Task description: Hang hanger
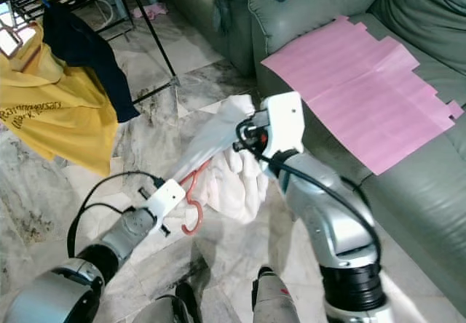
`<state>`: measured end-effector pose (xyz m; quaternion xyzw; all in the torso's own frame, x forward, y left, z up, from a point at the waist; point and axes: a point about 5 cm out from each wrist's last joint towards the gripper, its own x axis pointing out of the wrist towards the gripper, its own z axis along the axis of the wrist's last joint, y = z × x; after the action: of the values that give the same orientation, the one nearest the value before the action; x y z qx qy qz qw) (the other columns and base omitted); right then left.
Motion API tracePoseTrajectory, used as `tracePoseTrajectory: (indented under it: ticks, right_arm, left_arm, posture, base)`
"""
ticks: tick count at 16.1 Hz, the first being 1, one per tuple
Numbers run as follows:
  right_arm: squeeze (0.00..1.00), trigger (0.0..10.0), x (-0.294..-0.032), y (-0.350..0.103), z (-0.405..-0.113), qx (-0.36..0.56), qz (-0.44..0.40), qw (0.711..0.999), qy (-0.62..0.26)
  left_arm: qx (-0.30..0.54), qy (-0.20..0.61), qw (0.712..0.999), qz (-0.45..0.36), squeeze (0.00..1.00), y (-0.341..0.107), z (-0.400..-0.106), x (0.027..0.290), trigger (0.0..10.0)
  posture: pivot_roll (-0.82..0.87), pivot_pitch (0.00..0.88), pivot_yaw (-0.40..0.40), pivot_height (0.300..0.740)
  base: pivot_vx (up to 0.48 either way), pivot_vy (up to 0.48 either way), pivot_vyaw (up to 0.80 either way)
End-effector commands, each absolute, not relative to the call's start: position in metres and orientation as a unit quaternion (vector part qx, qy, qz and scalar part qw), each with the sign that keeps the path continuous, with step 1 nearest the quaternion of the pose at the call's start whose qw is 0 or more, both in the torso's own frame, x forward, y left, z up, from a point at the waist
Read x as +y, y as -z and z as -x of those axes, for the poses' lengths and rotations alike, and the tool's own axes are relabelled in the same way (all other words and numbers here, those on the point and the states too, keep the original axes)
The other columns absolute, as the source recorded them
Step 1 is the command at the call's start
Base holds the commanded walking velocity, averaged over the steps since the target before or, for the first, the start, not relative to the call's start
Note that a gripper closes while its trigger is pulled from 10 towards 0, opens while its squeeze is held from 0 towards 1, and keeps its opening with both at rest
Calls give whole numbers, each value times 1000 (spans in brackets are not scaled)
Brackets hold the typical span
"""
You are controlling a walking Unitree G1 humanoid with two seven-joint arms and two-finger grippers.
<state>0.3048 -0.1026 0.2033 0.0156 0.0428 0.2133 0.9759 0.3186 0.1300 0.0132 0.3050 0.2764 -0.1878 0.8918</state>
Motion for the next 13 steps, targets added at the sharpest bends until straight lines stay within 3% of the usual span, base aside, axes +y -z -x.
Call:
tracePoseTrajectory:
  ticks: [1, 3, 5, 8, 11, 13]
  right_arm:
    - [0, 0, -99, -207, -304, 12, -16, 980, -197]
    - [0, 0, -90, -197, -307, 23, -26, 982, -185]
    - [0, 0, -96, -187, -313, 15, 50, 986, -157]
    - [0, 0, -129, -188, -328, 7, 46, 994, -103]
    - [0, 0, -152, -191, -340, -16, 74, 996, -52]
    - [0, 0, -169, -196, -349, -28, 89, 995, -18]
  left_arm:
    - [369, 129, 886, -250, 0, 11, -297, 158, 10000]
    - [369, 119, 895, -219, 0, 10, -298, 152, 10000]
    - [368, 155, 904, -154, 0, 9, -298, 136, 10000]
    - [383, 304, 859, -152, 0, 16, -285, 109, 10000]
    - [393, 411, 806, -163, 0, 21, -271, 104, 10000]
    - [402, 440, 787, -159, 0, 22, -268, 107, 10000]
  posture:
    - [-377, 253, 133, 740]
    - [-372, 250, 133, 740]
    - [-364, 246, 133, 740]
    - [-353, 240, 137, 740]
    - [-343, 235, 149, 740]
    - [-343, 236, 151, 740]
  base:
    - [0, 0, 0]
    - [0, 0, 0]
    - [0, 0, 0]
    - [0, 0, 0]
    - [0, 0, 0]
    - [0, 0, 0]
